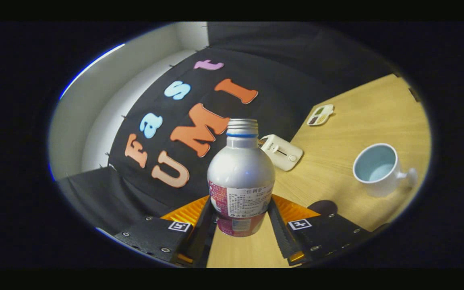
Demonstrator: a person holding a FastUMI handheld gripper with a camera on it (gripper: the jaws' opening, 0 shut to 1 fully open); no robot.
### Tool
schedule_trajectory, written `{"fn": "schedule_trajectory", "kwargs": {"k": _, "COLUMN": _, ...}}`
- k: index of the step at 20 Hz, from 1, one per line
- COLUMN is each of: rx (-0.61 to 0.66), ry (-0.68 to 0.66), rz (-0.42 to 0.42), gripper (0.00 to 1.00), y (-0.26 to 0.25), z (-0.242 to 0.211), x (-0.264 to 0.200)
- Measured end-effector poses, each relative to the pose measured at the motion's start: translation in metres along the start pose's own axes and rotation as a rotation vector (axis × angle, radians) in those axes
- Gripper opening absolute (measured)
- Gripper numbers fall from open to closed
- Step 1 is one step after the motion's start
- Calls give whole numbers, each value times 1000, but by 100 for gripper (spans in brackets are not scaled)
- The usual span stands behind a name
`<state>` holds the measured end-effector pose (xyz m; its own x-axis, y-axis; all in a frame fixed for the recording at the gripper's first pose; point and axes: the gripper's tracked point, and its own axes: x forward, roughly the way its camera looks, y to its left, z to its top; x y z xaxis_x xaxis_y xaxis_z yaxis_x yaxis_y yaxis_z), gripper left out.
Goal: Take the bottle from table, then pour the juice into the cup, finally place the bottle on the coaster
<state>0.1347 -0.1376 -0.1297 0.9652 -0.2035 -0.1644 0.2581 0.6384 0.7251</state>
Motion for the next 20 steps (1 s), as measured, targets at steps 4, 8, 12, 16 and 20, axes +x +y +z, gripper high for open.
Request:
{"fn": "schedule_trajectory", "kwargs": {"k": 4, "rx": -186, "ry": -30, "rz": 0, "gripper": 73, "y": -4, "z": -9, "x": 14}}
{"fn": "schedule_trajectory", "kwargs": {"k": 8, "rx": -365, "ry": -61, "rz": -14, "gripper": 73, "y": -8, "z": -10, "x": 18}}
{"fn": "schedule_trajectory", "kwargs": {"k": 12, "rx": -561, "ry": -65, "rz": -33, "gripper": 73, "y": -11, "z": -15, "x": 19}}
{"fn": "schedule_trajectory", "kwargs": {"k": 16, "rx": -720, "ry": -67, "rz": -56, "gripper": 73, "y": -17, "z": -17, "x": 28}}
{"fn": "schedule_trajectory", "kwargs": {"k": 20, "rx": -865, "ry": -39, "rz": -93, "gripper": 73, "y": -28, "z": -26, "x": 33}}
